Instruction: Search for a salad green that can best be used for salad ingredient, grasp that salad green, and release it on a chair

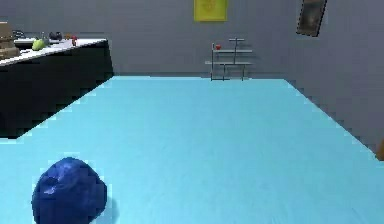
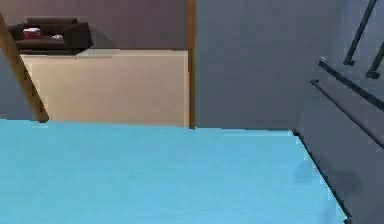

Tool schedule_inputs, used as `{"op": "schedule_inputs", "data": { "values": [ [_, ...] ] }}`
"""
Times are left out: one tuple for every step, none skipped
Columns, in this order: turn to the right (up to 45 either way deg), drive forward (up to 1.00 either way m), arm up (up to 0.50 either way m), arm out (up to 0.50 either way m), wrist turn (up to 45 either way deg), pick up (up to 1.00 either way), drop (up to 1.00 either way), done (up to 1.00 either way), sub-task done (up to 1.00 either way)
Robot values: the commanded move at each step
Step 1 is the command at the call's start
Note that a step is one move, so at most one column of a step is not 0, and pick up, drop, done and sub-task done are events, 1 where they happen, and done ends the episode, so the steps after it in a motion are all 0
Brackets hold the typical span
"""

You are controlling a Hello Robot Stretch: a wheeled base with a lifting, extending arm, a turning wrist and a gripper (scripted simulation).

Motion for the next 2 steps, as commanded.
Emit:
{"op": "schedule_inputs", "data": {
  "values": [
    [39.0,0.0,0.0,0.0,0.0,0.0,0.0,0.0,0.0],
    [0.0,0.1,0.0,0.0,0.0,0.0,0.0,0.0,0.0]
  ]
}}
